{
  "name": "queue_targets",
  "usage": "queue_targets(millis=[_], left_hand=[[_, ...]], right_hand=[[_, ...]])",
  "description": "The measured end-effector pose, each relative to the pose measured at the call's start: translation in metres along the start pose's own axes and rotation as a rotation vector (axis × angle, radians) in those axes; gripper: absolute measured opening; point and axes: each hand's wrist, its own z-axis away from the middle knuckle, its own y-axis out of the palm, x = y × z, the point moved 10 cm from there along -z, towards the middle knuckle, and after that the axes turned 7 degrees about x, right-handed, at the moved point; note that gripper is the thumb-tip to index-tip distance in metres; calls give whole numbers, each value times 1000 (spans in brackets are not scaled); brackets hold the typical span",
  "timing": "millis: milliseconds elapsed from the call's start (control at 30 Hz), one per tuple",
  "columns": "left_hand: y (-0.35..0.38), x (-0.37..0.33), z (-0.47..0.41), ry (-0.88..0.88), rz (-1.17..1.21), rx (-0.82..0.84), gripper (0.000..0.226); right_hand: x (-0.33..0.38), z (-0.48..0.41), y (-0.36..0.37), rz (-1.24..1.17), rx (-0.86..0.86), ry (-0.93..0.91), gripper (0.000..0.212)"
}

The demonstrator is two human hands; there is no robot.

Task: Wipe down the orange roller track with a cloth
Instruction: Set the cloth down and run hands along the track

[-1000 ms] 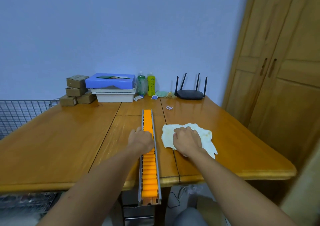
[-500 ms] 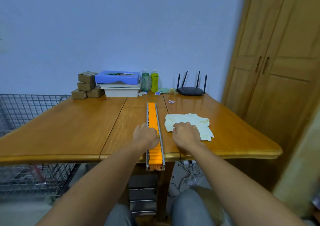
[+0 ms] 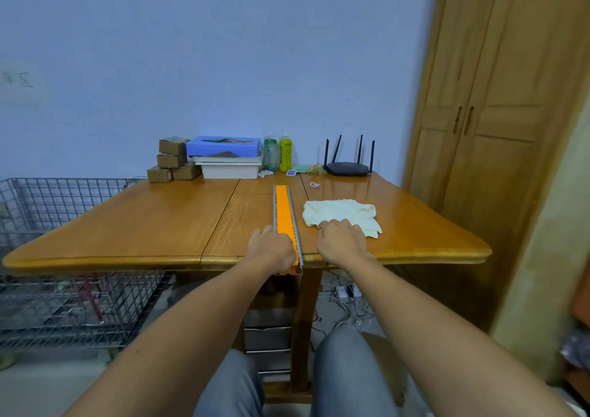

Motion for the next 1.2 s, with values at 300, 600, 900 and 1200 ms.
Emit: queue_targets(millis=[300, 600, 900, 1200], left_hand=[[0, -5, 40, 34, -79, 41, 39], [0, -15, 57, 44, -163, 40, 44], [-3, -17, 63, 48, -163, 21, 44], [-34, 3, 50, -7, 25, -87, 45]], right_hand=[[0, 34, -13, -4, -6, 20, 39], [-21, 45, -24, -23, 12, 57, 37], [-25, 48, -20, -8, 15, 50, 41], [-30, 31, -20, 0, -1, 38, 44]])
